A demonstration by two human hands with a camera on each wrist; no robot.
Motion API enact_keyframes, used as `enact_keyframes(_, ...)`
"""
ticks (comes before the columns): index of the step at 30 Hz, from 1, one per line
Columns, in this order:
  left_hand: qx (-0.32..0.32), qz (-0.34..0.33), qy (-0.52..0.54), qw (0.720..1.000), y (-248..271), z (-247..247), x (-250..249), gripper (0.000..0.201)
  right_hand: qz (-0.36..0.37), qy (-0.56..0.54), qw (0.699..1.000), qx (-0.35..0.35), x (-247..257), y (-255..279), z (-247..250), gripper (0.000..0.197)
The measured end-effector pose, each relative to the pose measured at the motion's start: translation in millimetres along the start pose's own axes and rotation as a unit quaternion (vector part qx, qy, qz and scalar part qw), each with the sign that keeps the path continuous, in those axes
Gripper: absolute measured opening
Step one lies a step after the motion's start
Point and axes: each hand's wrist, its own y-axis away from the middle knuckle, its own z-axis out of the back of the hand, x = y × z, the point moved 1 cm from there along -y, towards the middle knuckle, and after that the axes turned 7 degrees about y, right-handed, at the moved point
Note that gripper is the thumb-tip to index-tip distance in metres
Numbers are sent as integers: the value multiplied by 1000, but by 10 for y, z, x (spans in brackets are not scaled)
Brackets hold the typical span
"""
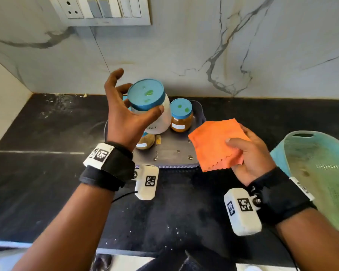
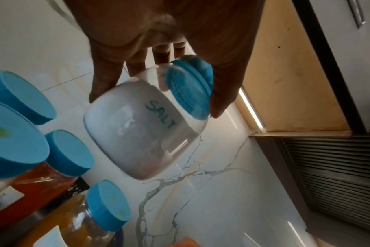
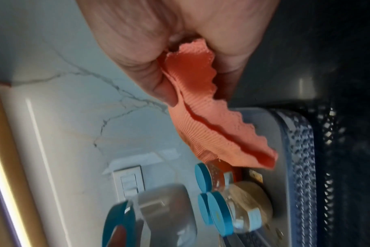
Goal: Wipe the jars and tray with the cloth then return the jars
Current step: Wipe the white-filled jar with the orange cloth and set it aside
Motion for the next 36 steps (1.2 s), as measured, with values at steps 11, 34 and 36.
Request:
enact_keyframes(11, 75, 27, 42, 996, 394, -107, 0, 123, -94, -102, 989, 51, -300, 152, -700, 41)
enact_keyframes(34, 168, 8, 17, 986, 651, 220, 185, 102, 472, 399, 783, 73, 611, 637, -1072, 27)
enact_keyframes(36, 170, -10, 30, 985, 658, 257, 233, 102, 474, 491, 720, 126, 442, 705, -1196, 34)
